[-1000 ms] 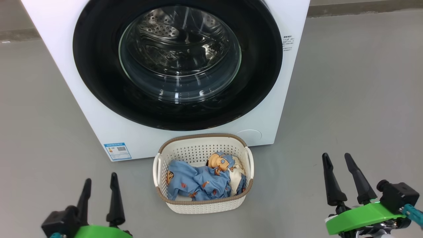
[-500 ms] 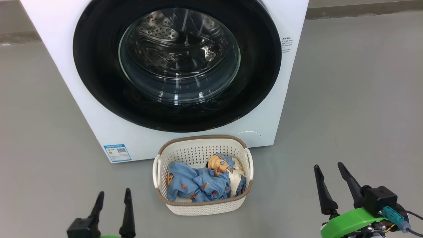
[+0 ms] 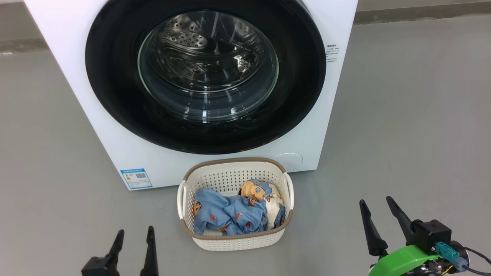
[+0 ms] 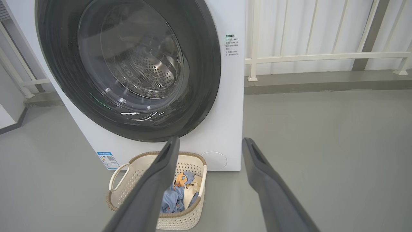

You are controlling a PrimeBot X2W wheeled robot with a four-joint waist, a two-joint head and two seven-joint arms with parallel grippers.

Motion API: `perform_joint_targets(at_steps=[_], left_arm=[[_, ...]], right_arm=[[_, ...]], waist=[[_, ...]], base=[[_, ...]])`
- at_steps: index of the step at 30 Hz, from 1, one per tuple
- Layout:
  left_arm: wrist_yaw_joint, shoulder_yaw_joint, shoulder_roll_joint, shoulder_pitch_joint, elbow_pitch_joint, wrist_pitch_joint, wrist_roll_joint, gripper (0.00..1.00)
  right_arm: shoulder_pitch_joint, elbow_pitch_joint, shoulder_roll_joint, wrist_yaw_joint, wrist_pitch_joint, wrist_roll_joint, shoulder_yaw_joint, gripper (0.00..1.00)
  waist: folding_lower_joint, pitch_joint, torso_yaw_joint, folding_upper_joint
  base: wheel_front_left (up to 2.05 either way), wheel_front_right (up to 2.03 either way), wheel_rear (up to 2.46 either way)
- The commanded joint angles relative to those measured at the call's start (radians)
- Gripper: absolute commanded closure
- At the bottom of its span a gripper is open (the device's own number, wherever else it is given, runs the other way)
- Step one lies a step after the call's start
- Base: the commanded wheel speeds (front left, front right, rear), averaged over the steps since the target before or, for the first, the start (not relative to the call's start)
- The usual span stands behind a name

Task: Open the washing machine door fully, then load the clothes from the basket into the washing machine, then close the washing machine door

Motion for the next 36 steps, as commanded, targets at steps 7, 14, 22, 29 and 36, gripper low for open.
perform_joint_targets(at_steps=[7,14,22,29,36], left_arm=[[0.01,0.033,0.012,-0.03,-0.027,-0.014,0.005,0.0],[0.01,0.036,0.012,-0.031,-0.021,-0.014,0.003,0.0],[0.012,0.04,0.012,-0.032,-0.019,-0.014,0.014,0.0],[0.004,0.043,0.012,-0.029,-0.015,-0.014,0.006,0.0],[0.002,0.047,0.012,-0.025,-0.018,-0.014,0.001,0.0]], right_arm=[[-0.05,-0.014,-0.009,0.002,-0.012,0.0,0.026,0.0],[-0.052,-0.01,-0.009,0.002,-0.012,0.004,0.026,0.0],[-0.053,-0.009,-0.009,0.002,-0.012,0.009,0.026,0.0],[-0.052,-0.014,-0.009,0.002,-0.012,0.015,0.025,0.0],[-0.049,-0.015,-0.009,0.002,-0.012,0.016,0.029,0.0]], waist=[[0.0,-0.002,-0.004,0.0],[0.0,-0.005,-0.006,0.0],[0.0,-0.01,-0.007,0.0],[0.0,-0.02,-0.009,0.0],[0.0,-0.026,-0.009,0.0]], base=[[0.0,0.0,0.0],[0.0,0.0,0.0],[0.0,0.0,0.0],[0.0,0.0,0.0],[0.0,0.0,0.0]])
